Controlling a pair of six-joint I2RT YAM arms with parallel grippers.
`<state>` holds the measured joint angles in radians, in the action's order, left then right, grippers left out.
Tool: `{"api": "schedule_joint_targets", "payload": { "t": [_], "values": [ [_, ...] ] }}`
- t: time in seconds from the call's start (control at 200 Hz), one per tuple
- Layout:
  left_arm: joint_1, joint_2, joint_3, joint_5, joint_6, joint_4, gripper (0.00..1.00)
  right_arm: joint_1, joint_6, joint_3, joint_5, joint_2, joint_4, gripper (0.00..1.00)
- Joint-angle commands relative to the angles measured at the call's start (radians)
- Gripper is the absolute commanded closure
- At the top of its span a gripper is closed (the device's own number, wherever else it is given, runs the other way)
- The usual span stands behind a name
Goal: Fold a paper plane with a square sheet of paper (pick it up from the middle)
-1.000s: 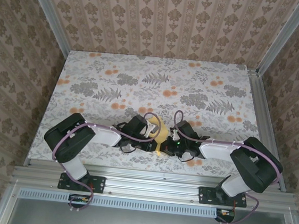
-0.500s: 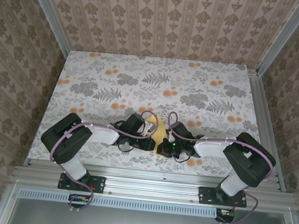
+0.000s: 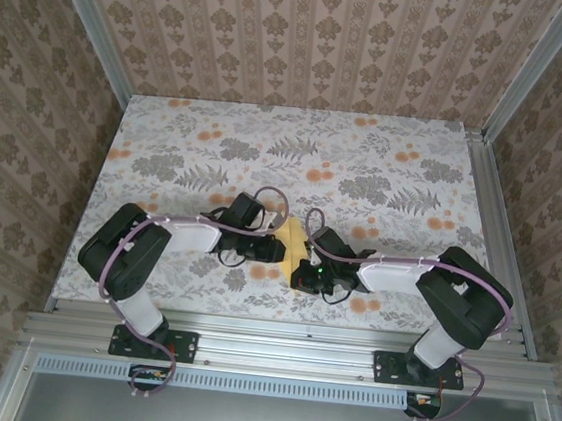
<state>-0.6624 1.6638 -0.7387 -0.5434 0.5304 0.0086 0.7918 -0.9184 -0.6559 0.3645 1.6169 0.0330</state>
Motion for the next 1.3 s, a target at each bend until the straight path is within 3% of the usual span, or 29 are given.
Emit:
{"api": "schedule_joint_targets", "payload": {
  "t": [0.0, 0.245, 0.335, 0.61, 0.845, 1.295],
  "values": [
    [0.025, 0.027, -0.067, -0.004, -0.072, -0.097, 0.74, 0.016, 0.025, 0.016, -0.106, 0.060, -0.150, 0.93],
    [0.066, 0.083, -0.132, -0.018, -0.104, -0.146, 0.74, 0.025, 0.020, 0.015, -0.096, 0.056, -0.122, 0.93],
    [0.066, 0.088, -0.139, -0.012, -0.112, -0.159, 0.74, 0.025, 0.017, 0.005, -0.085, 0.012, -0.101, 0.88],
    [0.069, 0.084, -0.113, -0.038, -0.109, -0.133, 0.86, -0.051, 0.025, -0.037, -0.036, -0.118, -0.032, 0.78],
    [0.075, 0.086, -0.100, -0.056, -0.113, -0.116, 0.89, -0.113, 0.085, -0.127, 0.007, -0.008, -0.032, 0.68],
    [0.087, 0.033, -0.063, -0.086, -0.103, -0.081, 0.93, -0.158, 0.208, -0.294, 0.059, 0.200, -0.045, 0.63]
  ]
}}
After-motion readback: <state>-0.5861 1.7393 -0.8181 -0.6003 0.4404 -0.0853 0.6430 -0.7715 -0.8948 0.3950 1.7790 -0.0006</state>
